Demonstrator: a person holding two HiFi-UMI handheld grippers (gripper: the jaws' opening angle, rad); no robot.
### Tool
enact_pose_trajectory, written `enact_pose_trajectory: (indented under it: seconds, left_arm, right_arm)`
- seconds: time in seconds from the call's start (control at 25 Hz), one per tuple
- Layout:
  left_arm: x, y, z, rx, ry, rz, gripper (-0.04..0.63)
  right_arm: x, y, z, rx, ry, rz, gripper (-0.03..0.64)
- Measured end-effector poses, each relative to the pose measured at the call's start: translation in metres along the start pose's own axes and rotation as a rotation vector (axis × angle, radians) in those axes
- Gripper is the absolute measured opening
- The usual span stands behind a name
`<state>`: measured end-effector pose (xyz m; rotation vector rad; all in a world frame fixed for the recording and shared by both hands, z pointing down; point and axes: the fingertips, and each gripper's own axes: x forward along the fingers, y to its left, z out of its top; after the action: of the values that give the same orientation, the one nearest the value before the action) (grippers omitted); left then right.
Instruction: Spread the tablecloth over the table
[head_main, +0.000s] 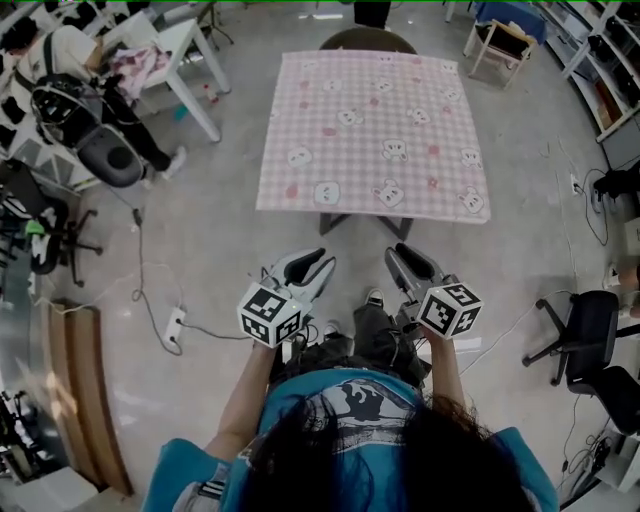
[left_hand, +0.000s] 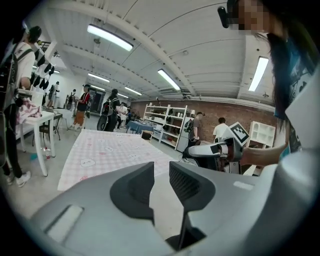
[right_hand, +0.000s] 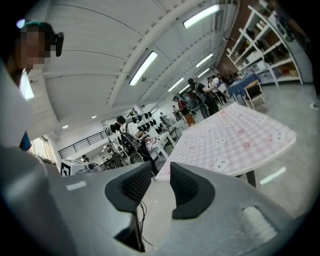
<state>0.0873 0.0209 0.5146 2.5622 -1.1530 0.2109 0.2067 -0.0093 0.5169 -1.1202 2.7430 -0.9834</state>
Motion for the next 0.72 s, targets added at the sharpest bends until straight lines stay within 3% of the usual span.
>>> enact_pose_trajectory:
  seconds: [0.28, 0.48, 0.72]
  left_arm:
    - [-0.017, -0.018, 0.019, 0.010, -0.084, -0.007, 0.066]
    - [-0.029, -0.020, 0.025, 0.004, -0.114, 0.012, 0.015]
    - [-0.032, -0.030, 0.022, -0.002, -0.120, -0.007, 0.014]
  right_arm:
    - [-0.019, 0.041, 0.019, -0.132, -0.070, 0.032, 0.081]
    - [-0.025, 0.059, 0.015, -0.236, -0.063, 0.029, -0.002]
    - [-0.027, 0.073, 0.003, -0.282, -0.044, 0.053, -0.006]
